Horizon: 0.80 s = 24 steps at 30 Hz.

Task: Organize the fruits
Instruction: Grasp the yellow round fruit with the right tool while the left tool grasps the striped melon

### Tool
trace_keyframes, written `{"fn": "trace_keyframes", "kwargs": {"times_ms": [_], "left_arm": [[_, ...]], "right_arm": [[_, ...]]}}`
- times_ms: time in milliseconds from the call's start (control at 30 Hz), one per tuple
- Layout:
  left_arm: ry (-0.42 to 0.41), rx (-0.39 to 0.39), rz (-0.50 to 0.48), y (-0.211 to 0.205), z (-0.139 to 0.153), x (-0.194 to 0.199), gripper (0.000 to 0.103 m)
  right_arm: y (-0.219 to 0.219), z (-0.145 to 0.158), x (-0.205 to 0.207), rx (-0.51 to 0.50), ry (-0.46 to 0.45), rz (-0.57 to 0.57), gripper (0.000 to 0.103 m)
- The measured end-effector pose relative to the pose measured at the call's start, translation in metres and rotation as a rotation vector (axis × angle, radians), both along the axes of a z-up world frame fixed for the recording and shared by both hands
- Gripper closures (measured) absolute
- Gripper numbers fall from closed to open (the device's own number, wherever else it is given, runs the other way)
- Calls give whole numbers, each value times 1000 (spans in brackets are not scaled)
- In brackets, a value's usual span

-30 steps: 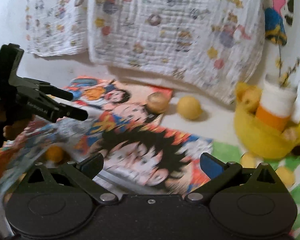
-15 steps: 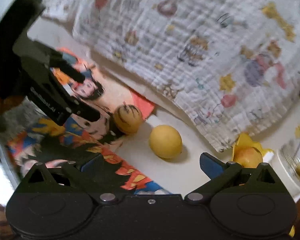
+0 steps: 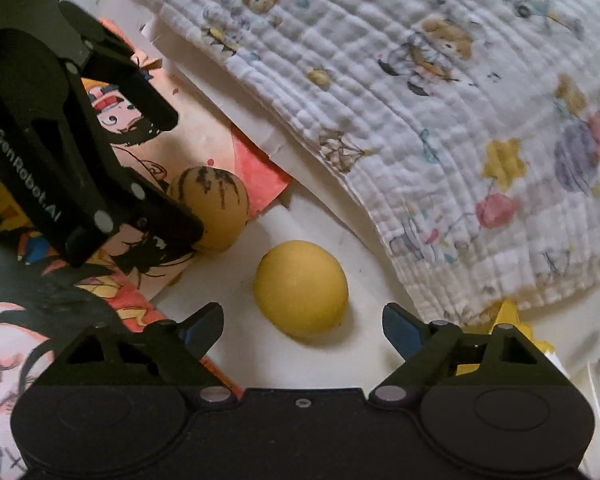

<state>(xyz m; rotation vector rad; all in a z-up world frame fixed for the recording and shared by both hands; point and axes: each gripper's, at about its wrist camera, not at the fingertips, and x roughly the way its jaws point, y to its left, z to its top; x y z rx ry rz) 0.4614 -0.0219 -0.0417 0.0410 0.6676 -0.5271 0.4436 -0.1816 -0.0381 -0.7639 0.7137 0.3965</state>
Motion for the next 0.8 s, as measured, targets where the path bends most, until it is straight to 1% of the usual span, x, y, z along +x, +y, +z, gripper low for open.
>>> {"fn": "trace_keyframes", "kwargs": {"times_ms": [167,233,333,500,633,733,800], "left_arm": [[10,-31,-34,-3,-5,6,11],[14,-32,-44,-3,-7,8,14],[22,-47,-58,1,-9,8,19],[33,-61,-81,3,-13,12,24],[68,-83,-81,4,-17,16,29],[88,-101,-81,4,-20,20,34],[98,-111,-81,5,-22,22,36]], "right_arm": [[8,-7,11,-35,5,40,22],[9,-10,14,-40,9,46,23],[11,-14,18,-32,11,50,26],[10,-16,25,-10,15,55,28],[6,-12,31,0,27,62,29],[5,-8,35,8,34,60,34],[3,-7,37,16,38,52,35]]}}
